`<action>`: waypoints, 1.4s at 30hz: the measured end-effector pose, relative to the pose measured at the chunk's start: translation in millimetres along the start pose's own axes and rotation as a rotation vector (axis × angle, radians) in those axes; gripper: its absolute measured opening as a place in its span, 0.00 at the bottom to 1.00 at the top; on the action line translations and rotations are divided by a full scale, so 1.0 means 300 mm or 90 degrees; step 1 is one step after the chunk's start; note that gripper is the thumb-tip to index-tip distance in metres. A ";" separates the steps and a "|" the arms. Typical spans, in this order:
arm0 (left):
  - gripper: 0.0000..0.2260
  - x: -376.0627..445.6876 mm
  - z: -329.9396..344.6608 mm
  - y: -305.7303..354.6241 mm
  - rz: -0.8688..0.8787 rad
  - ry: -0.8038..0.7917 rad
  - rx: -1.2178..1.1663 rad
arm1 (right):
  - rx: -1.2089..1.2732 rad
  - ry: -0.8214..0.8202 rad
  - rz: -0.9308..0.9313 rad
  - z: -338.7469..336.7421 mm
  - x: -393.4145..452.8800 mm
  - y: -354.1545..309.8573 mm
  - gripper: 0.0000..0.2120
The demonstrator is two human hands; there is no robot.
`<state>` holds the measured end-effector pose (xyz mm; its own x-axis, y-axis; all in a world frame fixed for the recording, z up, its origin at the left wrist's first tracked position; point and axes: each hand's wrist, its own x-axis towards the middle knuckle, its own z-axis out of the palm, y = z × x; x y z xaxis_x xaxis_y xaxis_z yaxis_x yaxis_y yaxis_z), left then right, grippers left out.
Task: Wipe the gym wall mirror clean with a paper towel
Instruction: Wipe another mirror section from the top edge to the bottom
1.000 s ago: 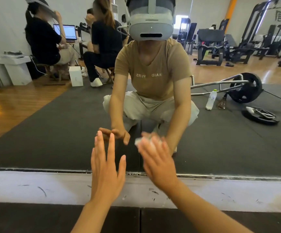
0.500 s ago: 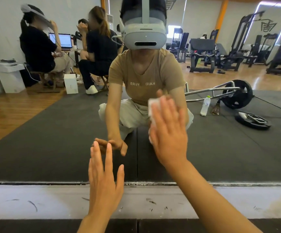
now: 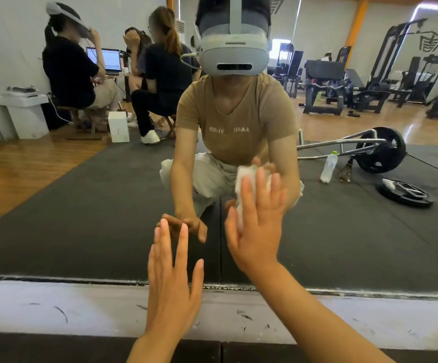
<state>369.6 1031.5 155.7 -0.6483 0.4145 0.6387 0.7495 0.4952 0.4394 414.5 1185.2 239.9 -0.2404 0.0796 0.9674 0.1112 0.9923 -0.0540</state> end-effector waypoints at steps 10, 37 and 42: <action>0.31 -0.017 -0.046 -0.115 -0.037 0.015 0.043 | -0.165 -0.316 -0.313 0.053 -0.468 0.000 0.37; 0.31 -0.037 -0.162 -0.330 -0.145 0.030 0.048 | -0.097 -0.295 -0.340 0.151 -0.265 -0.217 0.37; 0.31 -0.047 -0.154 -0.337 -0.099 -0.001 0.070 | -0.221 -0.464 -0.582 0.140 -0.311 -0.136 0.49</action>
<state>309.1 940.2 131.5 -0.7555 0.3278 0.5673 0.6211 0.6340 0.4607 391.9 1141.1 141.5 -0.8373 -0.4903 0.2419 -0.1583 0.6410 0.7511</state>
